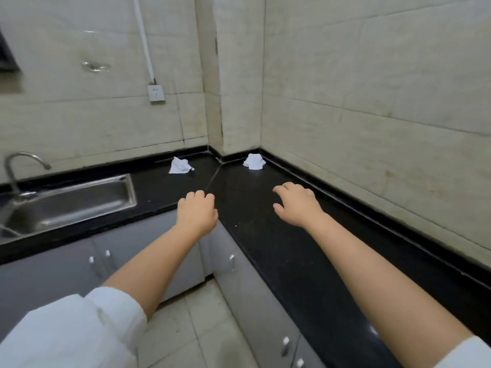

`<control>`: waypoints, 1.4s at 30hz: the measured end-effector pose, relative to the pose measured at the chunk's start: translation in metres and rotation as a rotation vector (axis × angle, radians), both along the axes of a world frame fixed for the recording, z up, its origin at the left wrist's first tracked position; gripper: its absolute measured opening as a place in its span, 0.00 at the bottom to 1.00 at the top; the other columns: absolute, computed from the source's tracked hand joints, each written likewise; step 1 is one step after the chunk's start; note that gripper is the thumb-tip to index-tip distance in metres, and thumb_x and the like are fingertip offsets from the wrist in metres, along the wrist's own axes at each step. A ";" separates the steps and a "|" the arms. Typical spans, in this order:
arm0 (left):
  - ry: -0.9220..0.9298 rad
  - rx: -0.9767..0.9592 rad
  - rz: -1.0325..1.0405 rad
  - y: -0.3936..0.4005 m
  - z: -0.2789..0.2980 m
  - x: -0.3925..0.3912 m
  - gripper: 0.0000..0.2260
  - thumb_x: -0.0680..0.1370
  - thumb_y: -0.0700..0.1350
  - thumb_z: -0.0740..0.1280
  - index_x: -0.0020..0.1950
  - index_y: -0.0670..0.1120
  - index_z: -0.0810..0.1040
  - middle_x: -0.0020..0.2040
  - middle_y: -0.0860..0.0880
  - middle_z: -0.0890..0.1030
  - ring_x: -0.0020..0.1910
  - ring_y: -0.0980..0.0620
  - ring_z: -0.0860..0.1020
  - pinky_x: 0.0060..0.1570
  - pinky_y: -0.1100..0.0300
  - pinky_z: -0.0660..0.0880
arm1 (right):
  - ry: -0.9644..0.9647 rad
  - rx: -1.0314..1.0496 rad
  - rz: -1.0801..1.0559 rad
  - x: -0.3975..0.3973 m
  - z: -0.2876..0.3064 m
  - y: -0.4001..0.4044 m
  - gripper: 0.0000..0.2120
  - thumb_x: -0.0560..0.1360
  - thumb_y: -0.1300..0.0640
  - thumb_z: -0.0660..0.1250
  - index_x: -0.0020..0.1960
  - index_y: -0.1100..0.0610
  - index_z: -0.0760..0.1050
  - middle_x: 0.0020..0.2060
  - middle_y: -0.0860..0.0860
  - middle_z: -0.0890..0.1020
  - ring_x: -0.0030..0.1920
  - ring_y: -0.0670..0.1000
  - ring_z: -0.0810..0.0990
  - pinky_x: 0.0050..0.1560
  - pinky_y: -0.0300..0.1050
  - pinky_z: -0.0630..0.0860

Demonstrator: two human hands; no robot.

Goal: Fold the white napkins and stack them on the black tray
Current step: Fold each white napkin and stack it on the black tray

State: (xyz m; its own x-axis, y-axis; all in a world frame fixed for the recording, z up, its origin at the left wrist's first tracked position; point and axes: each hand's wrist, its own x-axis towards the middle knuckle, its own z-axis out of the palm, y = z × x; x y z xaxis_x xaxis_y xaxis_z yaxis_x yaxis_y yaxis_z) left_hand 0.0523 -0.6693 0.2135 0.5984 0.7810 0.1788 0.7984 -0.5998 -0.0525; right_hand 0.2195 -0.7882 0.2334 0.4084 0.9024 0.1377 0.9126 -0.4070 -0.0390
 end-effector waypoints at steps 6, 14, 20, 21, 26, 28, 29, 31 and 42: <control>0.013 -0.057 0.146 0.137 -0.024 -0.017 0.14 0.79 0.47 0.56 0.61 0.42 0.71 0.62 0.43 0.73 0.63 0.42 0.70 0.59 0.51 0.69 | 0.013 -0.040 0.141 0.004 -0.017 0.161 0.21 0.78 0.53 0.57 0.70 0.56 0.63 0.67 0.56 0.68 0.66 0.58 0.68 0.63 0.54 0.67; 0.006 -0.065 0.282 0.313 -0.019 0.000 0.16 0.80 0.48 0.56 0.65 0.43 0.69 0.64 0.43 0.72 0.64 0.43 0.69 0.59 0.51 0.69 | 0.024 -0.039 0.278 0.044 -0.009 0.370 0.21 0.78 0.53 0.57 0.70 0.57 0.63 0.67 0.57 0.68 0.66 0.59 0.68 0.62 0.54 0.67; -0.053 -0.046 0.298 0.440 -0.033 0.013 0.16 0.79 0.47 0.58 0.65 0.42 0.68 0.63 0.43 0.73 0.63 0.43 0.70 0.58 0.50 0.70 | 0.051 -0.057 0.306 0.058 -0.042 0.512 0.20 0.77 0.54 0.58 0.68 0.58 0.65 0.65 0.57 0.70 0.64 0.59 0.69 0.61 0.53 0.68; -0.061 -0.045 0.296 0.466 -0.037 0.016 0.16 0.79 0.47 0.58 0.64 0.42 0.68 0.62 0.43 0.73 0.63 0.43 0.70 0.58 0.50 0.70 | 0.056 -0.041 0.300 0.061 -0.050 0.537 0.20 0.77 0.54 0.58 0.68 0.57 0.65 0.65 0.57 0.71 0.64 0.59 0.69 0.60 0.52 0.69; -0.051 -0.055 0.228 0.606 -0.069 0.041 0.17 0.79 0.48 0.58 0.65 0.42 0.68 0.64 0.42 0.71 0.64 0.42 0.69 0.59 0.50 0.69 | 0.084 -0.014 0.238 0.074 -0.090 0.663 0.20 0.76 0.55 0.58 0.67 0.57 0.65 0.64 0.56 0.71 0.63 0.58 0.70 0.60 0.51 0.69; -0.024 -0.081 0.183 0.659 -0.084 0.057 0.18 0.79 0.49 0.58 0.66 0.42 0.67 0.65 0.43 0.70 0.65 0.43 0.68 0.60 0.51 0.68 | 0.118 -0.020 0.191 0.081 -0.105 0.712 0.20 0.76 0.55 0.58 0.68 0.57 0.65 0.64 0.56 0.71 0.64 0.58 0.70 0.60 0.51 0.69; -0.009 -0.103 0.158 0.683 -0.093 0.065 0.18 0.79 0.49 0.58 0.67 0.43 0.67 0.65 0.44 0.70 0.65 0.44 0.68 0.60 0.51 0.68 | 0.137 -0.038 0.169 0.085 -0.114 0.733 0.20 0.77 0.55 0.58 0.68 0.57 0.65 0.64 0.56 0.70 0.64 0.58 0.69 0.60 0.51 0.69; 0.020 -0.159 0.117 0.724 -0.114 0.083 0.18 0.79 0.49 0.58 0.67 0.43 0.67 0.66 0.44 0.69 0.65 0.44 0.68 0.61 0.52 0.67 | 0.181 -0.088 0.130 0.094 -0.134 0.770 0.20 0.77 0.55 0.58 0.68 0.57 0.64 0.65 0.56 0.70 0.64 0.57 0.69 0.61 0.51 0.69; 0.112 -0.436 -0.037 0.831 -0.249 0.145 0.16 0.80 0.51 0.58 0.64 0.45 0.69 0.64 0.47 0.71 0.64 0.48 0.69 0.61 0.55 0.68 | 0.353 -0.085 0.121 0.150 -0.260 0.859 0.18 0.70 0.66 0.66 0.60 0.60 0.75 0.55 0.58 0.79 0.55 0.61 0.77 0.57 0.54 0.74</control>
State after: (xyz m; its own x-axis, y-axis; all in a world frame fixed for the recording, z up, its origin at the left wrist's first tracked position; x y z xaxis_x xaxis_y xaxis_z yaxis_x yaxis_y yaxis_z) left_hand 0.1977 0.1618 -0.0355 0.6246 0.7464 -0.2299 0.7796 -0.6134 0.1264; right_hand 0.3693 0.0709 -0.0270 0.3072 0.9491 -0.0697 0.8906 -0.3125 -0.3303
